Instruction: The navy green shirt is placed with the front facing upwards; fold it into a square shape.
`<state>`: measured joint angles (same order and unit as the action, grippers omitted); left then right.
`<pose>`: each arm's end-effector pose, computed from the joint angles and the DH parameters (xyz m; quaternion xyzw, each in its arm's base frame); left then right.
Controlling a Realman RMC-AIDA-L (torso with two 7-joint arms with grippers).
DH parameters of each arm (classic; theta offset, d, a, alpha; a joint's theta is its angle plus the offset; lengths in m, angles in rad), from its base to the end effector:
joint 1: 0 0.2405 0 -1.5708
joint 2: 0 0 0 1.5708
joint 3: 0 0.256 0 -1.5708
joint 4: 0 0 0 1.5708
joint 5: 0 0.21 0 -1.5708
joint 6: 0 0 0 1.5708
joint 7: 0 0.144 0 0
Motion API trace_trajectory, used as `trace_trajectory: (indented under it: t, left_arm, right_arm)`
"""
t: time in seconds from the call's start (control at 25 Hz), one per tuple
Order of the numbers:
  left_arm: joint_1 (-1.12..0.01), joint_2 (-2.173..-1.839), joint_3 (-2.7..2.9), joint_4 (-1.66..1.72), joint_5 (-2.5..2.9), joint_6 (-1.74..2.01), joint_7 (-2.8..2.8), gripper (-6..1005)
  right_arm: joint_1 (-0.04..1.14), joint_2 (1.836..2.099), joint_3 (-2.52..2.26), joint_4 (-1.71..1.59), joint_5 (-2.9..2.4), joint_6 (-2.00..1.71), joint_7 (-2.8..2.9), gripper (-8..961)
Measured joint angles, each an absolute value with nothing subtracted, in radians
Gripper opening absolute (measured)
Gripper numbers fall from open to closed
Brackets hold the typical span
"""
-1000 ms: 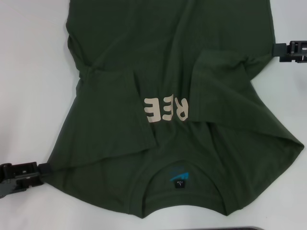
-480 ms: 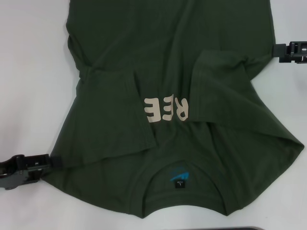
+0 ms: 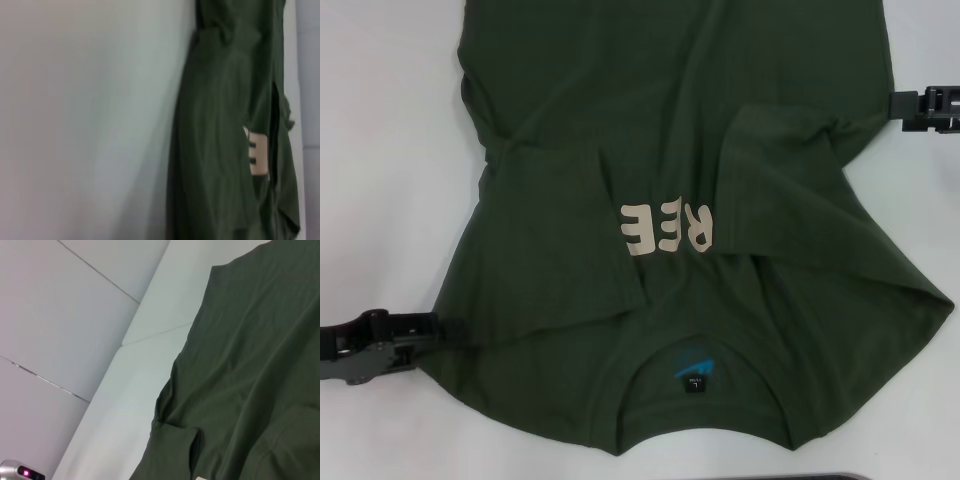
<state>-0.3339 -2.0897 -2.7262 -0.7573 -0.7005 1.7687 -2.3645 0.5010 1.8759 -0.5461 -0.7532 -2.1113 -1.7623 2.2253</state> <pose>-0.3484 0.2288 0.0162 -0.6585 -0.7345 -0.1640 0.0073 0.2991 0.3244 0.1071 -0.7991 0.5516 0.2262 0.0778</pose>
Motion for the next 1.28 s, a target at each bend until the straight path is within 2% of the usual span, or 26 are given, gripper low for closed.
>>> trace_trajectory:
  t: [0.2,0.6,0.72,0.92,1.04,1.16,1.28]
  left_arm:
    - [-0.343,-2.095,-2.683,-0.780,-0.692,1.782,-2.384,524]
    - [-0.333,-2.087,-2.694,-0.782,-0.700,1.782,-2.389,82]
    - [-0.335,-2.085,-2.699,-0.780,-0.700,1.783,-2.392,33]
    - [-0.340,-2.074,-2.699,-0.770,-0.701,1.795,-2.396,33]
    - [-0.340,-2.069,-2.701,-0.773,-0.702,1.808,-2.396,33]
    - [-0.343,-2.067,-2.701,-0.771,-0.702,1.808,-2.398,32]
    - [-0.351,-2.066,-2.701,-0.768,-0.702,1.796,-2.398,32]
  right_arm:
    - [0.502,1.876,-0.545,-0.753,-2.110,-1.765,2.229,885]
    - [0.505,1.876,-0.544,-0.753,-2.111,-1.769,2.233,886]
    - [0.504,1.875,-0.544,-0.753,-2.113,-1.769,2.235,886]
    - [0.496,1.865,-0.554,-0.753,-2.137,-1.771,2.241,885]
    - [0.493,1.837,-0.555,-0.754,-2.223,-1.802,2.253,885]
    - [0.491,1.798,-0.546,-0.766,-2.350,-1.848,2.295,886]
    - [0.487,1.791,-0.545,-0.779,-2.408,-1.857,2.306,886]
